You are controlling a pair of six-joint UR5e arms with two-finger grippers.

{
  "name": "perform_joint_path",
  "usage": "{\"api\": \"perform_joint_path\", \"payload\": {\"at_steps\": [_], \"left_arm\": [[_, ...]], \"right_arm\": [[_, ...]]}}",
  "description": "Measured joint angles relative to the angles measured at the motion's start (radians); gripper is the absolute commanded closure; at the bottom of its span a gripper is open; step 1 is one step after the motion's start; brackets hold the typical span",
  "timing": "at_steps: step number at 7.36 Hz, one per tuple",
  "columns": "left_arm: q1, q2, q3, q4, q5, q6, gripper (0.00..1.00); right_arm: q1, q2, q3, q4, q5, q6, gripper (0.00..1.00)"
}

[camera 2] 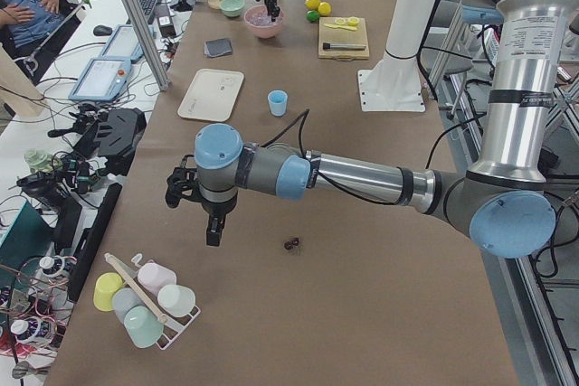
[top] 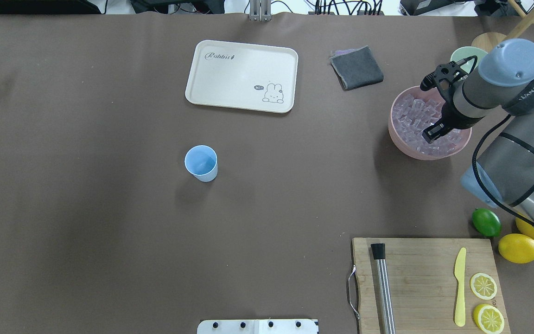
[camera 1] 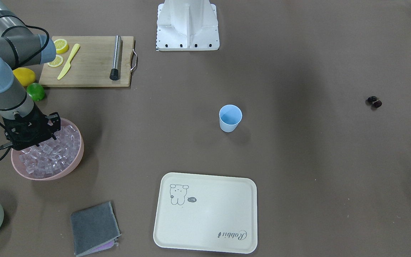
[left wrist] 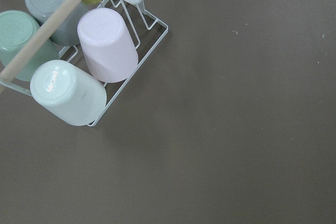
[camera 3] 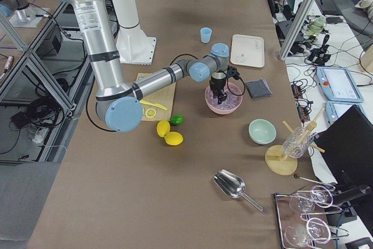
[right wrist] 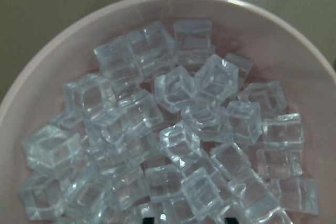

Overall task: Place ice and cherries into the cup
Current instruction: 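Reach the right gripper into the pink bowl and grasp an ice cube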

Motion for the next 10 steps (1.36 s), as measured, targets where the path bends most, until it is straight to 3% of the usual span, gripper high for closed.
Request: {"api": "perform_joint_path", "payload": {"at_steps": [6,7,8,10], "left_arm": [[-0.002,-0.004,0.000,0.000,0.000,-0.003,0.02],[-0.005,-0.003,-0.002,0.000,0.000,-0.002,0.02],[-0.009,-0.002,-0.004,0.000,-0.001,-0.002,0.02],[-0.013,-0.001,-0.006,0.000,0.000,-0.002,0.02]], "right_arm": [[0.013,0.039,-0.037,0.002,-0.007,0.000,0.50],[0.011,0.039,-0.043,0.004,-0.006,0.000,0.53],[0.010,0.039,-0.046,0.006,-0.006,0.000,0.67],[0.007,0.038,-0.052,0.006,-0.005,0.001,0.76]]}}
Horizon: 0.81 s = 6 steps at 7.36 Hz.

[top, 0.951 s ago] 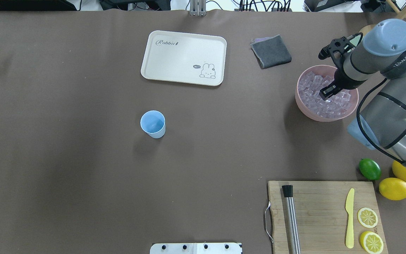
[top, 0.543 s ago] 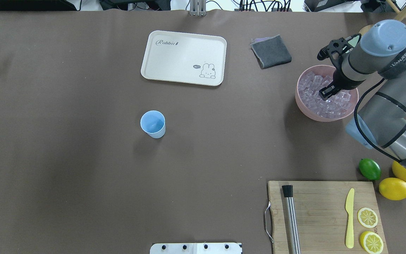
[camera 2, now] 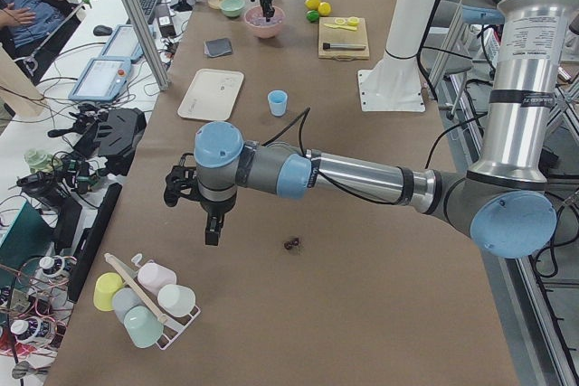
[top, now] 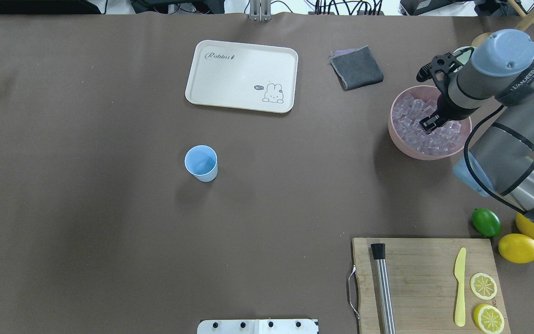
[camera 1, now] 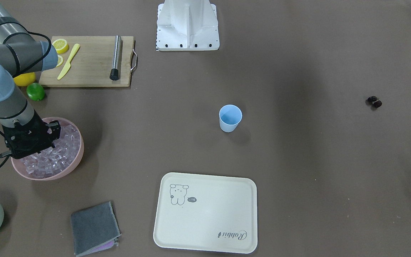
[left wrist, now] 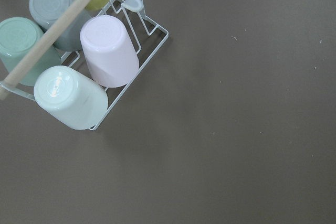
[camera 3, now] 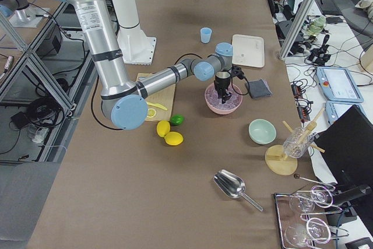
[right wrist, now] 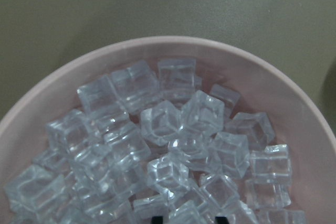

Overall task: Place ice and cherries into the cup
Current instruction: 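Reach the right gripper into the pink bowl and grasp an ice cube, then carry the ice cube with the right gripper over the light-blue cup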

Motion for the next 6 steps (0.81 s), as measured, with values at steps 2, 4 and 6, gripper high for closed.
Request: {"api": "perform_joint_path", "payload": {"at_steps": [2,4,6], "left_arm": [[-0.001,-0.001,0.000,0.000,0.000,0.000,0.02],[-0.002,-0.003,0.000,0.000,-0.001,0.000,0.02],[-0.002,-0.005,0.000,0.000,-0.001,0.000,0.02]], "right_arm": [[-0.001,0.002,-0.008,-0.004,0.002,-0.002,0.78],[0.020,0.034,-0.002,-0.037,0.026,-0.001,0.79],[0.062,0.199,0.014,-0.243,0.076,0.002,0.79]]}}
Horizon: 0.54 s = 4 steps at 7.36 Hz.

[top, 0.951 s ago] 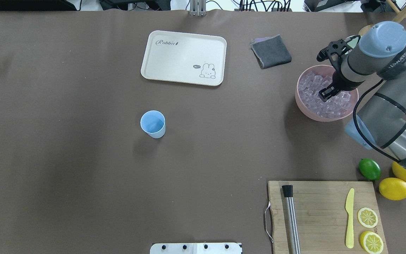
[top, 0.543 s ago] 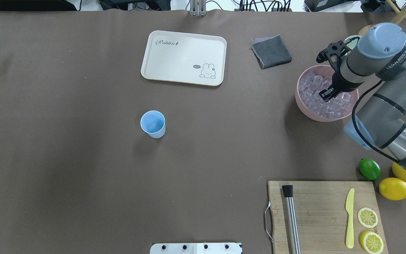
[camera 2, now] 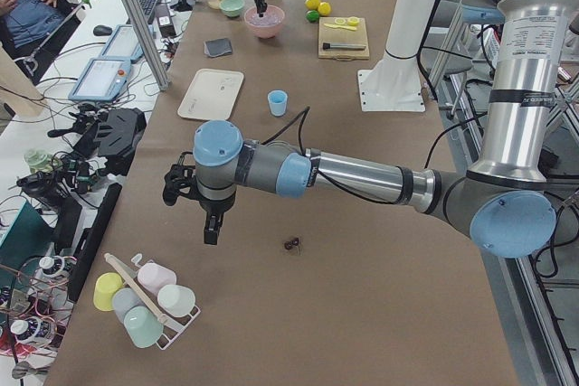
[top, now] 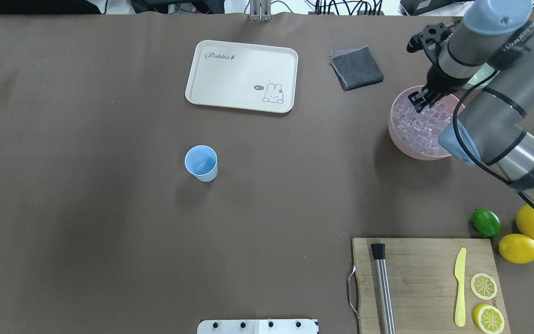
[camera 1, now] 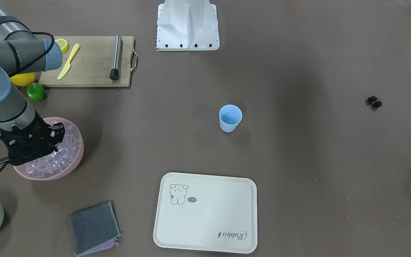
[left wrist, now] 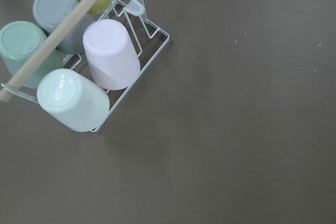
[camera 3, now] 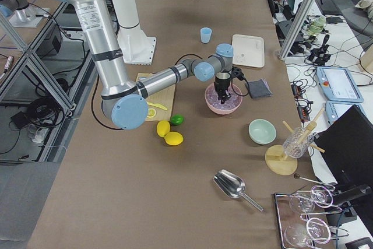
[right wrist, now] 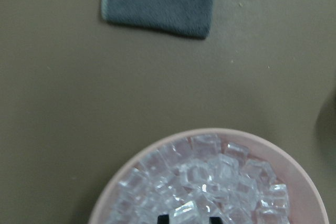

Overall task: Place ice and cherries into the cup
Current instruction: 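Carry the ice cube with the right gripper over the light-blue cup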

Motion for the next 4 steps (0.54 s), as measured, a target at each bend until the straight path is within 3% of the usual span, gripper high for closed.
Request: {"api": "perform_joint_path", "payload": {"at_steps": [2,4], "left_arm": [[0.000,-0.002,-0.001,0.000,0.000,-0.001,0.02],[-0.001,-0.003,-0.004,0.000,0.000,-0.002,0.02]], "right_arm": [[-0.010,0.140,0.014,-0.132,0.012,0.099,0.79],[-0.111,0.258,0.013,-0.151,-0.001,0.333,0.79]]}}
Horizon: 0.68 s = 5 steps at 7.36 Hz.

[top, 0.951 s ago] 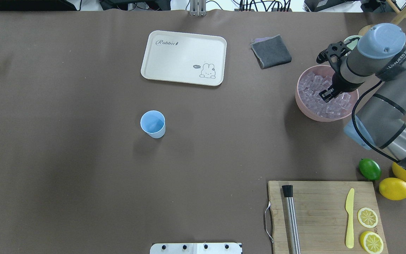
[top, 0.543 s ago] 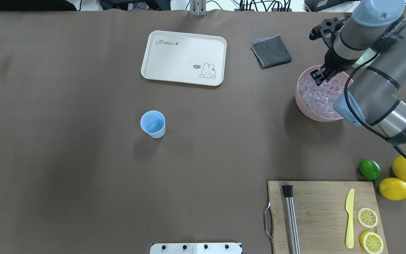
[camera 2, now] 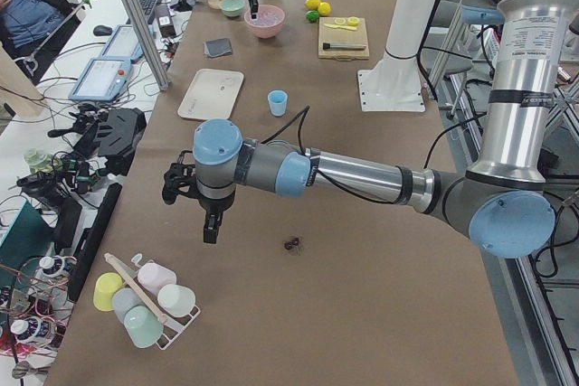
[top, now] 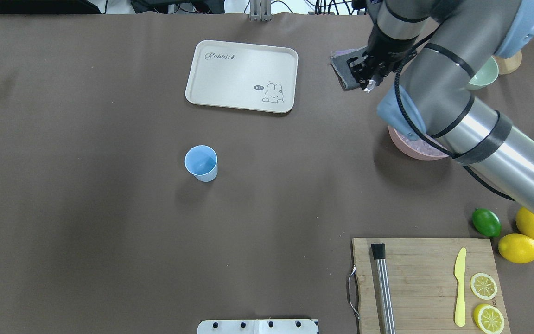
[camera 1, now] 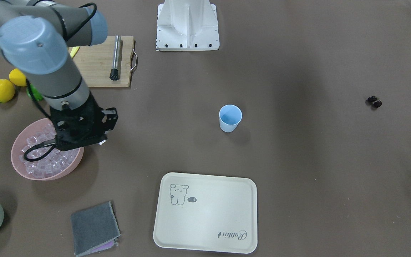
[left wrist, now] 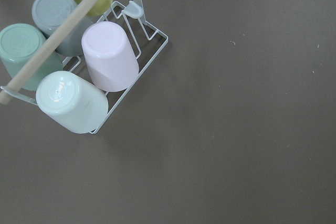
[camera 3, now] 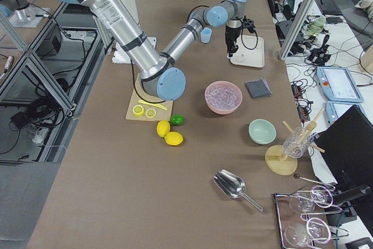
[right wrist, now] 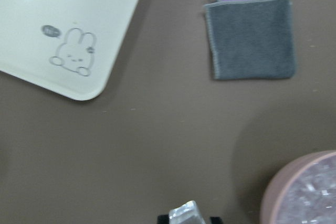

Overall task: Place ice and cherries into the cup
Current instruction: 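Carry the ice cube with the right gripper over the light-blue cup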

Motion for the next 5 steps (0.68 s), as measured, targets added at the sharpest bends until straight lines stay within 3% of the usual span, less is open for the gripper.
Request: {"api": "perform_joint_path", "payload": {"at_steps": [2,4,5], "left_arm": [[0.000,0.000,-0.004,0.000,0.000,-0.001,0.02],[0.000,0.000,-0.004,0.000,0.000,0.001,0.02],[0.000,0.000,-0.004,-0.001,0.001,0.002,0.02]], "right_arm": [[-0.158,0.152,-0.051,0.006,-0.082,0.252,0.79],[-0.277,0.363,-0.281,0.092,-0.169,0.432,0.78],[-0.314,0.407,-0.360,0.161,-0.203,0.477,0.78]]}}
